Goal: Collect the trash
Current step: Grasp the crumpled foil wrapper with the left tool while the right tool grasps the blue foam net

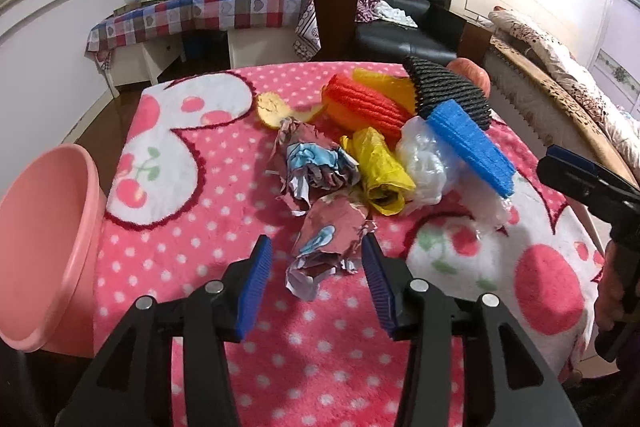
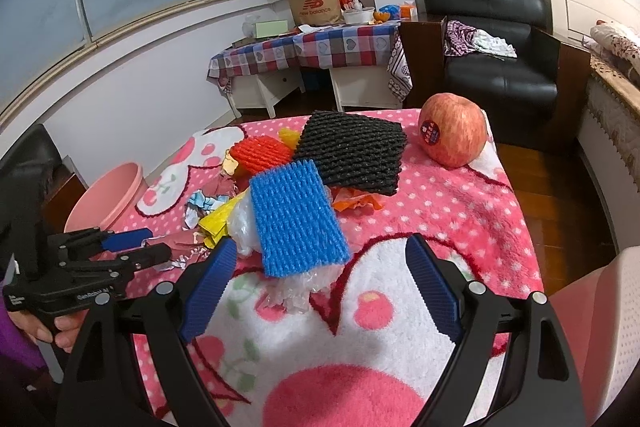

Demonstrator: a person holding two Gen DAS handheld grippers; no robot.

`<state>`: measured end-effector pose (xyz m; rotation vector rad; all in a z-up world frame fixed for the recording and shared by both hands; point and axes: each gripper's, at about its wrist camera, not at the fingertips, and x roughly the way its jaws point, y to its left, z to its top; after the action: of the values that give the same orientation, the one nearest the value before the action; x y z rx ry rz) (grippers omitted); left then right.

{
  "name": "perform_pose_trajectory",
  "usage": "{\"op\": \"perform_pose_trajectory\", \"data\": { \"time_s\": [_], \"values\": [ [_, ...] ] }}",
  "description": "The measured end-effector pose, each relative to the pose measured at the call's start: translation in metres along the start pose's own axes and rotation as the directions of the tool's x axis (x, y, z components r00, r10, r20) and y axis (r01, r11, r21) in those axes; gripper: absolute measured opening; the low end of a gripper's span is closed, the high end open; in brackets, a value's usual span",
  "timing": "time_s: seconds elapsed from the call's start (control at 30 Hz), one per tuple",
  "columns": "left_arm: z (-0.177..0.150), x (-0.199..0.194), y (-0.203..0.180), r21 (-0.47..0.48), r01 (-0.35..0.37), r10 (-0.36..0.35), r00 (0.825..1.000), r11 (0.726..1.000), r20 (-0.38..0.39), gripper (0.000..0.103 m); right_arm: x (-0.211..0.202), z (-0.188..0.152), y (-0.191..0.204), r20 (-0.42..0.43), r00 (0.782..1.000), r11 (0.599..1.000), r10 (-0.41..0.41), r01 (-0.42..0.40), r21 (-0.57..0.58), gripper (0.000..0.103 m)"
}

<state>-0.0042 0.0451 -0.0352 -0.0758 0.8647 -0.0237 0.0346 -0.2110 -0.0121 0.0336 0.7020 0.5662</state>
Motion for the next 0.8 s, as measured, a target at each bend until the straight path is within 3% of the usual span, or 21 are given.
{"op": "perform_pose_trajectory", "data": {
  "time_s": [0.03,0.07,0.17,0.37,0.5,0.7,0.73,0.8],
  "values": [
    [0.000,0.001,0.001,0.000,0.008,-0.008,1.000,1.000,-0.001,0.040,0.000,0.000,0.000,0.000,1.000,1.000,0.002,-0.002,-0.001,0.087],
    [-0.001,0.001,0.001,0.000,0.024,-0.024,1.000,1.000,0.002,0.027,0.001,0.001,0.000,0.000,1.000,1.000,0.005,-0.005,-0.002,0.087],
    [-0.002,-0.003,0.003,0.005,0.050,-0.050,0.999,0.999,0.013,0.012,0.005,0.001,-0.001,-0.004,1.000,1.000,0.014,-0.014,0.001,0.087],
    [-0.010,-0.021,0.003,0.008,0.094,-0.094,0.995,0.996,0.025,0.007,0.017,0.006,-0.005,-0.015,0.998,0.998,0.058,-0.057,0.040,0.086],
    [-0.016,-0.035,0.002,0.011,0.111,-0.111,0.993,0.994,0.036,0.007,0.031,0.010,-0.007,-0.043,0.995,0.995,0.086,-0.083,0.057,0.076],
    [-0.018,-0.047,0.003,-0.017,0.116,-0.115,0.992,0.993,0.055,0.007,0.052,0.007,-0.017,-0.117,0.976,0.973,0.182,-0.161,0.164,0.044],
    [-0.018,-0.048,0.003,-0.017,0.115,-0.114,0.992,0.993,0.059,0.007,0.053,0.005,-0.017,-0.122,0.974,0.971,0.191,-0.169,0.169,0.033],
    [-0.018,-0.050,0.003,-0.019,0.119,-0.117,0.991,0.993,0.064,0.007,0.050,0.003,-0.015,-0.110,0.974,0.969,0.199,-0.178,0.172,0.027]
  ]
}}
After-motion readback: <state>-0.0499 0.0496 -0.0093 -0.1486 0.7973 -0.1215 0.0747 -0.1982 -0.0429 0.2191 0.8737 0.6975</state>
